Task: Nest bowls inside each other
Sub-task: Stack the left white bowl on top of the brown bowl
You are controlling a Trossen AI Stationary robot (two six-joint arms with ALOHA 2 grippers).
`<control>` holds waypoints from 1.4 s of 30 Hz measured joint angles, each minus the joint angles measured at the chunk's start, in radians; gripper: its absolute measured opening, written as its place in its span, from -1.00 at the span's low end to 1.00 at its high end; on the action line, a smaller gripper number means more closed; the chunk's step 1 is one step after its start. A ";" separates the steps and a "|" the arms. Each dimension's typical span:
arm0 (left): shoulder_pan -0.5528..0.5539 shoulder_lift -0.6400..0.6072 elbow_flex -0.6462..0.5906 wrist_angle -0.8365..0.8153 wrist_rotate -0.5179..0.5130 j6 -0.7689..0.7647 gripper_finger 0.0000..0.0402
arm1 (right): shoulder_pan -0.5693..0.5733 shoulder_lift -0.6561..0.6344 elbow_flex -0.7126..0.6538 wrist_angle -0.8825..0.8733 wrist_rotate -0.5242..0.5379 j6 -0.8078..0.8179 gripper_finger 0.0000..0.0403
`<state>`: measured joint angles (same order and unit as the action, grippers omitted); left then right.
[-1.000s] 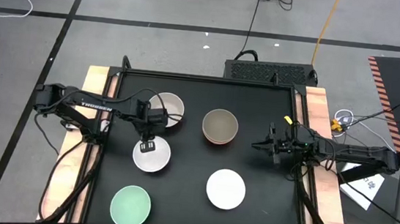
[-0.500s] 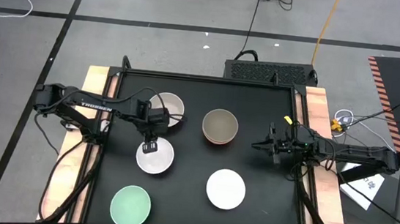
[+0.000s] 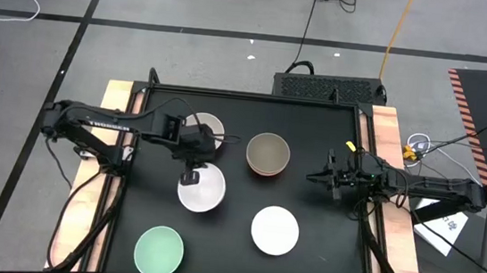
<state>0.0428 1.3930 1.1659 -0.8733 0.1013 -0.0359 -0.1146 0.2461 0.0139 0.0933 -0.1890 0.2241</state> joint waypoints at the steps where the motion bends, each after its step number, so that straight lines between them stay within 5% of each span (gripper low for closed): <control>1: -0.008 0.000 0.014 0.012 -0.005 0.009 -0.99 | 0.000 0.000 0.000 0.000 0.000 0.000 -0.87; 13: 0.004 0.000 0.074 0.203 -0.030 0.141 -0.99 | 0.000 0.000 0.000 0.000 0.000 0.000 -0.87; 25: 0.149 0.000 0.108 0.337 0.041 0.173 -0.99 | 0.000 0.000 0.000 0.000 0.000 0.003 -0.87; 34: 0.224 0.038 0.283 0.318 0.125 0.181 -0.99 | 0.000 0.000 0.000 0.007 0.000 0.003 -0.87; 42: 0.242 0.256 0.571 0.161 0.153 0.231 -0.99 | 0.000 0.002 0.000 0.007 0.001 0.000 -0.87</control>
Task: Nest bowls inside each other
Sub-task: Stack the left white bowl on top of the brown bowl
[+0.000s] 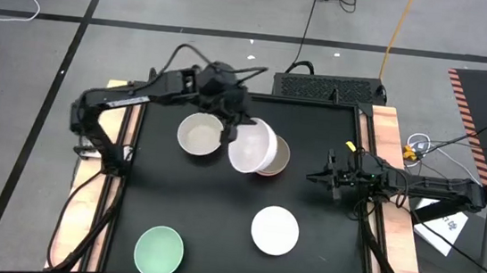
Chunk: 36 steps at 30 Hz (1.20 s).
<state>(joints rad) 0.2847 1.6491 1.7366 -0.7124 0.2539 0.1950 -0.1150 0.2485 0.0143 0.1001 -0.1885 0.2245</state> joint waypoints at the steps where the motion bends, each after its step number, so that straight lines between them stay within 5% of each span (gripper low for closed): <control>1: 0.004 0.032 0.044 -0.025 0.000 0.006 -0.99 | 0.000 0.000 0.000 0.000 0.000 0.000 -0.87; 15: 0.103 0.474 0.621 -0.393 0.049 0.021 -0.99 | 0.000 0.001 0.000 -0.010 0.000 -0.009 -0.87; 36: 0.125 0.592 0.608 -0.463 0.089 0.052 -0.99 | 0.000 0.012 0.000 -0.039 0.004 -0.028 -0.87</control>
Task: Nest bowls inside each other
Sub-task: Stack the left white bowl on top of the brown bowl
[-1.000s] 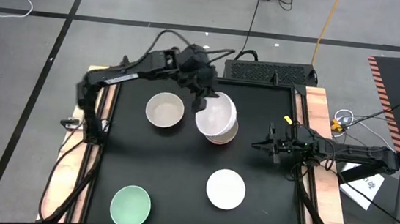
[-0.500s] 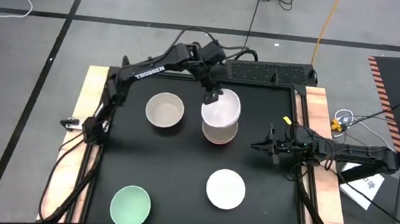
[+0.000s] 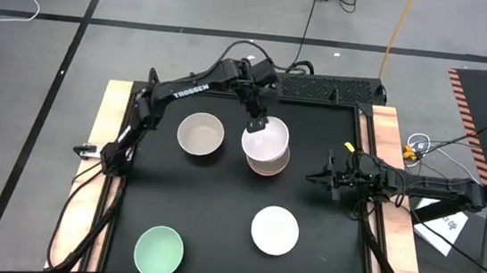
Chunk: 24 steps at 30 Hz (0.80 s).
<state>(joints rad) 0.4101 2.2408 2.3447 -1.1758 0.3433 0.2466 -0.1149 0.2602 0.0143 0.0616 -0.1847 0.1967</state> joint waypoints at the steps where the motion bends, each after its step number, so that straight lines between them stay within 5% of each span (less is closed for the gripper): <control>1: -0.001 0.007 0.000 0.003 -0.001 0.000 -0.99 | 0.000 0.001 0.000 0.000 0.000 0.000 -0.87; 24: -0.056 0.090 0.000 -0.081 -0.071 0.024 -0.99 | 0.000 0.019 0.000 0.014 -0.001 0.005 -0.87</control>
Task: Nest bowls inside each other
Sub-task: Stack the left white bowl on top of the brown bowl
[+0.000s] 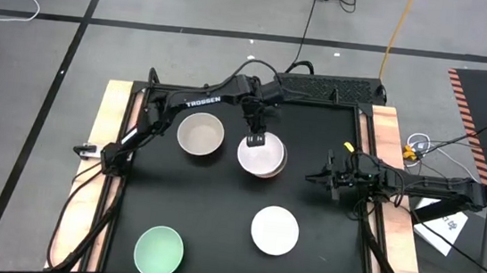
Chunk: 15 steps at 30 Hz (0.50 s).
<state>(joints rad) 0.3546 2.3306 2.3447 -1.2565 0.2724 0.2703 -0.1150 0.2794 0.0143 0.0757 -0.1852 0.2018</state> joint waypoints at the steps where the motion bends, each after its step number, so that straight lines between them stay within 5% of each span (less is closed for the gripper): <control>1: 0.000 0.000 0.000 -0.004 -0.012 0.000 -0.99 | 0.000 0.000 0.000 0.000 0.000 0.002 -0.87; 15: 0.000 0.007 0.000 -0.109 -0.064 -0.006 -0.99 | 0.000 0.000 0.000 0.002 0.000 0.003 -0.87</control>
<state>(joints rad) 0.3547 2.3375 2.3447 -1.3654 0.2081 0.2645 -0.1150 0.2794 0.0143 0.0772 -0.1852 0.2047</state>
